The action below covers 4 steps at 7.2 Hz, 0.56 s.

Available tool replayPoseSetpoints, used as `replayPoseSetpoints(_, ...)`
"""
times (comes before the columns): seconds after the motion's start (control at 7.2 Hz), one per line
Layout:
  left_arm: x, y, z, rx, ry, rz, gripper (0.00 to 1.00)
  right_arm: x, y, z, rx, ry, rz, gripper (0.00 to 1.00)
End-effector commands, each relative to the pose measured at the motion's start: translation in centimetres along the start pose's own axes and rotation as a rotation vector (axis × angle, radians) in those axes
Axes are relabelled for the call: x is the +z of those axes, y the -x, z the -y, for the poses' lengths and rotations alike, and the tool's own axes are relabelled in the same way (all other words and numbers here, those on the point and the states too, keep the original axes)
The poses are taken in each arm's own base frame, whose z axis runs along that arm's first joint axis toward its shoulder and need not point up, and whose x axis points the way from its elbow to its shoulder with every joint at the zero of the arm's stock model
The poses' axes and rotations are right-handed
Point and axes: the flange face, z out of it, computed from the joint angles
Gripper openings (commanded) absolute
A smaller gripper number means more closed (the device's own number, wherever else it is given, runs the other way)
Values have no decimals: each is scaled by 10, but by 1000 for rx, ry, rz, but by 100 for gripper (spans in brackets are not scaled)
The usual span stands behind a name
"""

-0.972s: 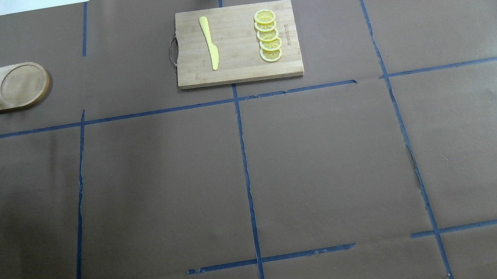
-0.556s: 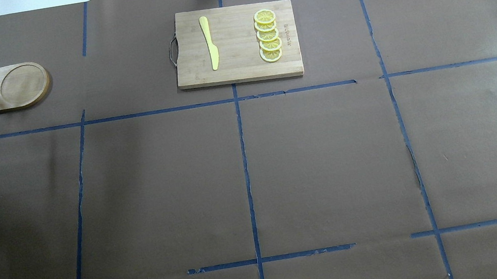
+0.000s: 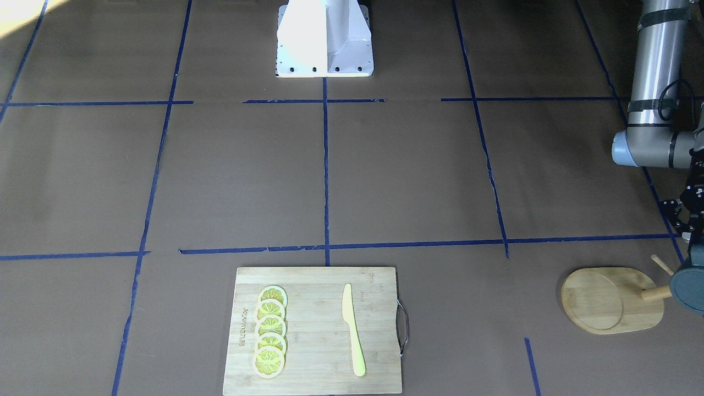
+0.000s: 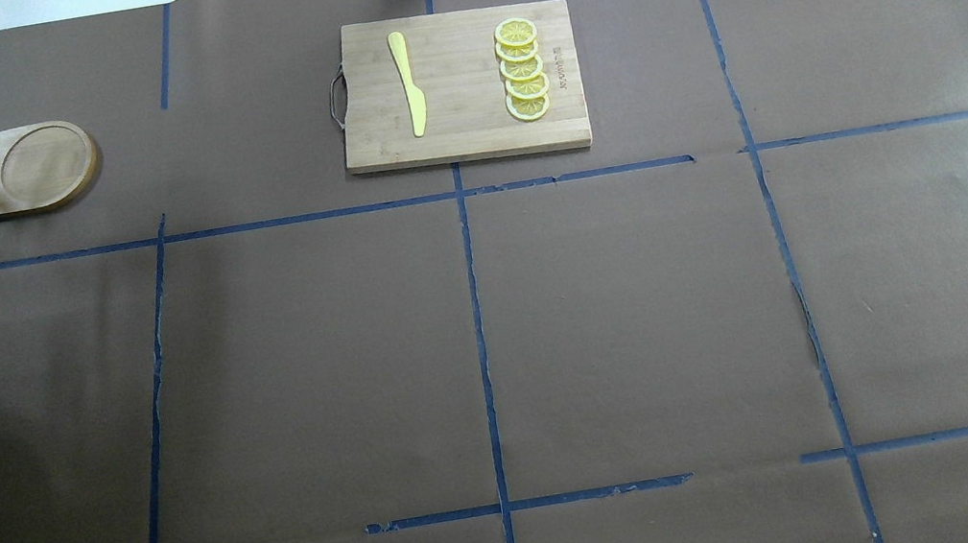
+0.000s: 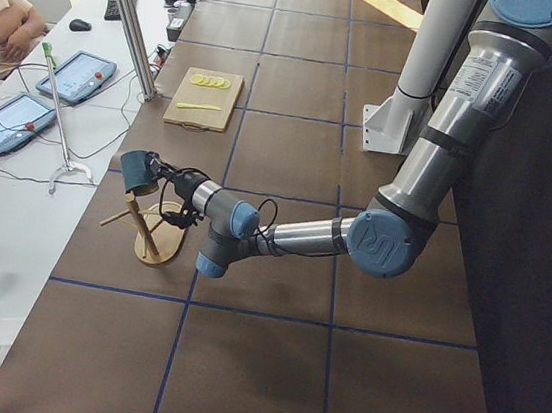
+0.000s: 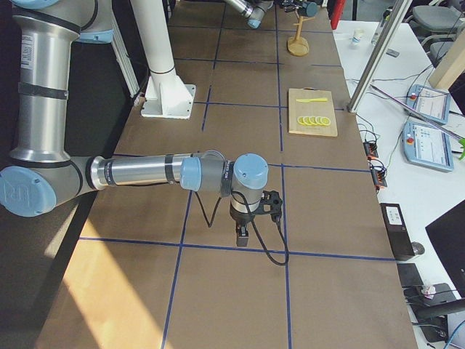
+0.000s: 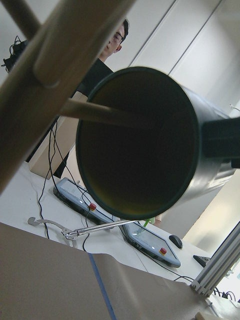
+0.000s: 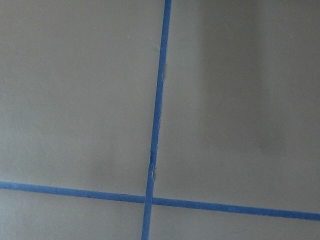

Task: Hang cup on storage rack
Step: 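Hook the mug handle onto a peg of the wooden rack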

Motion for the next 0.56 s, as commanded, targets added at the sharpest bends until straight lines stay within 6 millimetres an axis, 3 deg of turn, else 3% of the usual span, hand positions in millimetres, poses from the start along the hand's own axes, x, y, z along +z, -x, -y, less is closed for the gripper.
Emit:
replayPoseSetpoints(0.0,-5,2,5,5,-6,2,10,0,0,0,-1,-1,0,100)
replayPoseSetpoints(0.14,-5,3,5,11,-5,5,97,0,0,0,0,0,0,100)
replayPoseSetpoints(0.42,-4,4,6,17,-7,7,100,0,0,0,-1,-1,0,100)
